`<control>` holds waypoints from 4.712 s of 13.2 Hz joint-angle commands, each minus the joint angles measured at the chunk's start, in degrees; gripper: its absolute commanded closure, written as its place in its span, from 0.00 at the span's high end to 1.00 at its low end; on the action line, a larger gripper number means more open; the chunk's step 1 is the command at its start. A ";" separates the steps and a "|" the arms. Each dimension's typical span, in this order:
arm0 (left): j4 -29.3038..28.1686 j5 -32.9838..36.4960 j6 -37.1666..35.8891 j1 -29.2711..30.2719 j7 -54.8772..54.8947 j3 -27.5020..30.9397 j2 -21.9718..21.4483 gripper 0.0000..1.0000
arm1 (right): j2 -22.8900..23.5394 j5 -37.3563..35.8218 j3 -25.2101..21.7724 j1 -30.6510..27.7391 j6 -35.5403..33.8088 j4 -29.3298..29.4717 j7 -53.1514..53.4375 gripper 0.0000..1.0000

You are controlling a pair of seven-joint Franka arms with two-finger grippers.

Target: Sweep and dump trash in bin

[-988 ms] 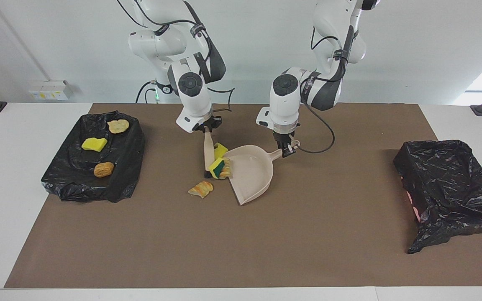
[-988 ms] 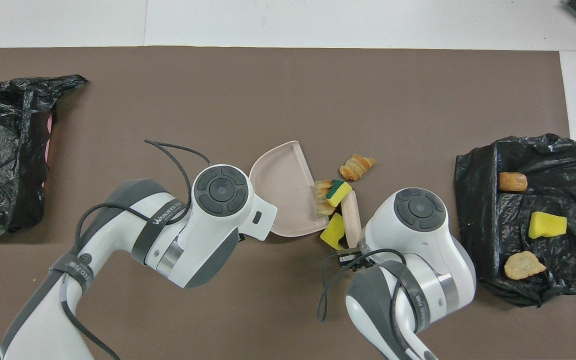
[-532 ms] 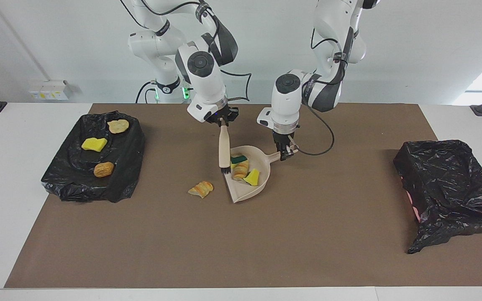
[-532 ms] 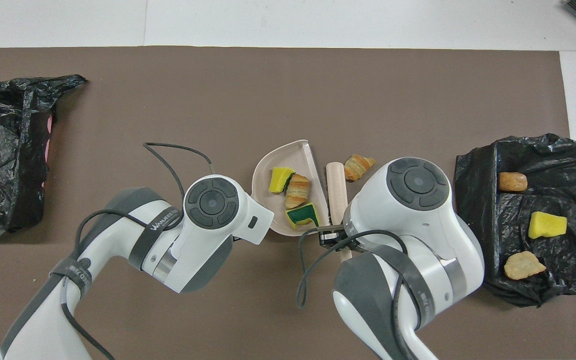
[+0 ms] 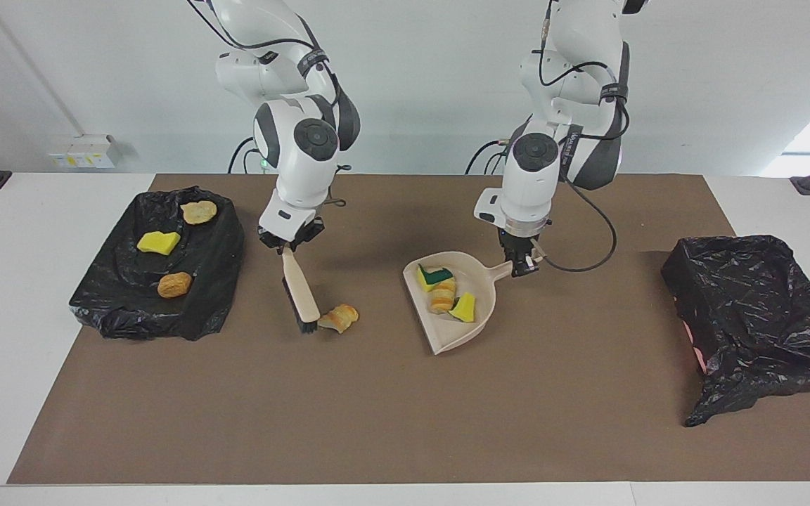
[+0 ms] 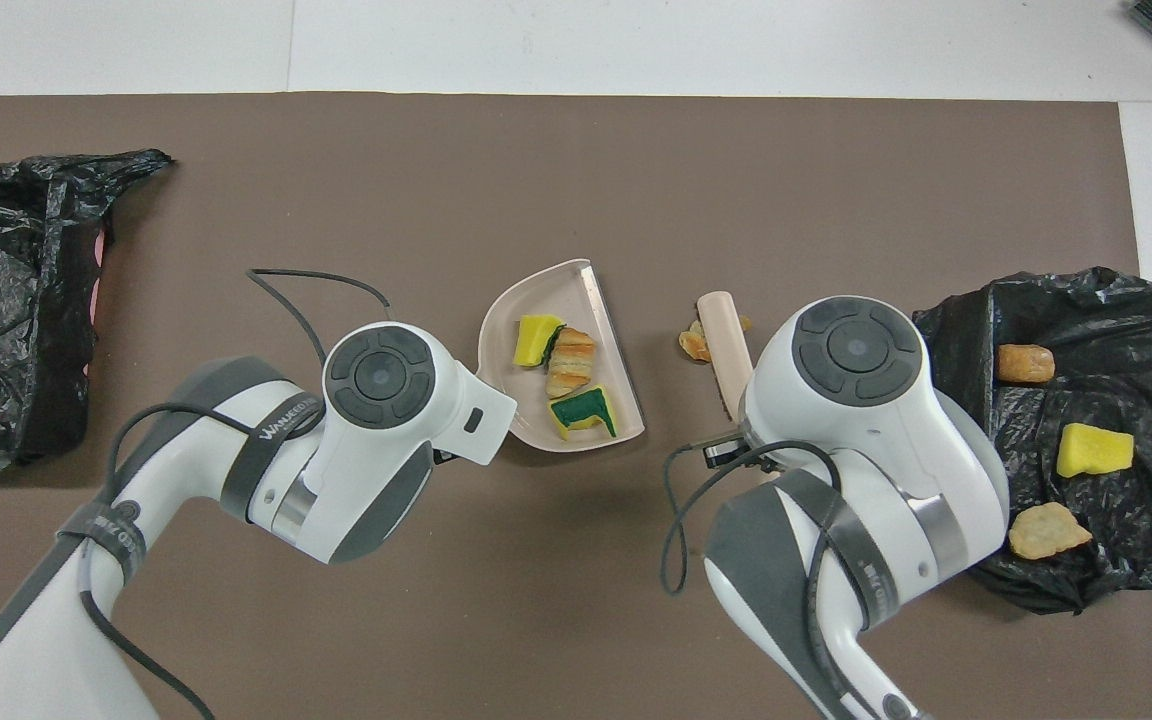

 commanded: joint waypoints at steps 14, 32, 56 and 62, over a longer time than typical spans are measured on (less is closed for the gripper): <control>-9.94 -1.98 8.97 -5.63 -0.96 -0.89 -3.48 0.00 | 1.06 45.35 0.88 7.24 0.38 0.97 3.39 0.00; -0.63 -2.01 2.74 5.55 6.81 -0.54 1.69 0.00 | -3.66 17.89 0.70 4.77 -2.89 0.85 -0.92 0.00; -4.14 -1.45 4.94 0.79 1.34 -0.71 1.44 0.00 | 19.11 5.04 1.58 8.98 -5.42 25.28 0.66 0.00; -5.98 -1.54 5.02 -1.58 -0.07 -0.80 0.21 0.00 | 21.44 18.25 2.81 12.84 -6.13 25.23 6.02 0.00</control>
